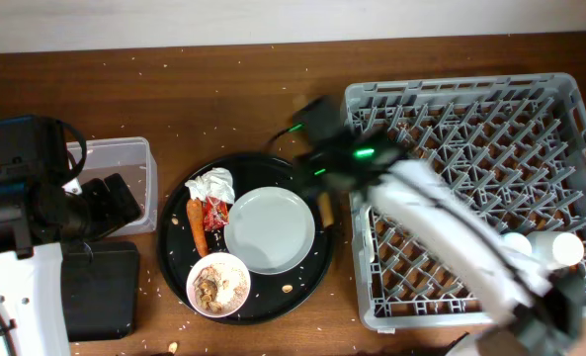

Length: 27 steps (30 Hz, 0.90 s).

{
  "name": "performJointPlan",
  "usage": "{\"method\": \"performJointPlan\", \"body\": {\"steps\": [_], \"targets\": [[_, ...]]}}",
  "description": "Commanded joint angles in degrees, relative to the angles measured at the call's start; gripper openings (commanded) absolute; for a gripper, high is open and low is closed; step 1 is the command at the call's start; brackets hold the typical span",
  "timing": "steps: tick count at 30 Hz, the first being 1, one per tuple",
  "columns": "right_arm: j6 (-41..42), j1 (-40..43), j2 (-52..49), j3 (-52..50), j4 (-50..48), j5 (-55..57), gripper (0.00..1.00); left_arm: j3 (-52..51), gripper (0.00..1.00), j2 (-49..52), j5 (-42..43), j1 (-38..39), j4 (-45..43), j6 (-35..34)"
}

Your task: Sort waste into correct bins and load items into the dishwasher rack

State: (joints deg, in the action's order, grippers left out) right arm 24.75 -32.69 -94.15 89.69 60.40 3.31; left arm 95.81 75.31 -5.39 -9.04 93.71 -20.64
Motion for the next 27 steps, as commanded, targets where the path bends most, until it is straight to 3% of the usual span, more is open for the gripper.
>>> {"method": "performJointPlan", "body": {"steps": [1, 4, 5, 8, 12, 13, 15, 17, 23, 25, 26, 27], "targets": [[-5.79, 6.60, -0.87, -1.95, 3.98, 2.71, 0.04, 0.57, 0.99, -0.66, -0.46, -0.24, 0.00, -0.33], [-6.56, 7.54, -3.78, -8.87, 2.12, 2.56, 0.05, 0.57, 0.99, -0.66, -0.46, -0.24, 0.02, -0.33], [-5.99, 7.56, -4.39, -10.86, 1.66, 2.58, 0.46, 0.57, 0.99, -0.66, -0.46, -0.24, 0.02, -0.35], [-5.88, 6.56, -1.75, -9.29, 1.55, 2.43, 0.53, 0.57, 0.99, -0.66, -0.46, -0.24, 0.00, -0.33], [-5.53, -3.15, 1.88, -8.96, -1.18, -5.09, 0.57, 0.57, 0.99, -0.66, -0.46, -0.24, 0.02, -0.35], [-1.38, -6.03, 0.74, -9.84, -2.38, -4.55, 0.57, 0.57, 0.99, -0.66, -0.46, -0.24, 0.00, -0.33], [13.64, -9.01, -2.89, -12.15, -2.60, -4.11, 0.46, 0.57, 0.99, -0.66, -0.46, -0.24, 0.02, -0.33], [21.40, -10.54, -5.77, -15.04, -4.15, -4.63, 0.44, 0.57, 0.99, -0.66, -0.46, -0.24, 0.02, -0.33], [25.29, -11.13, -12.50, -22.67, -13.79, -8.52, 0.43, 0.57, 0.99, -0.66, -0.46, -0.24, 0.02, -0.33], [25.27, -11.10, -12.72, -22.67, -14.84, -8.37, 0.25, 0.57, 0.99, -0.66, -0.46, -0.24, 0.02, -0.35], [25.29, -11.10, -12.72, -22.67, -14.80, -7.30, 0.10, 0.57, 0.99, -0.66, -0.46, -0.24, 0.02, -0.35], [25.29, -11.02, -12.70, -22.67, -14.56, -6.67, 0.04, 0.57, 0.99, -0.66, -0.48, -0.24, 0.02, -0.33]]}}
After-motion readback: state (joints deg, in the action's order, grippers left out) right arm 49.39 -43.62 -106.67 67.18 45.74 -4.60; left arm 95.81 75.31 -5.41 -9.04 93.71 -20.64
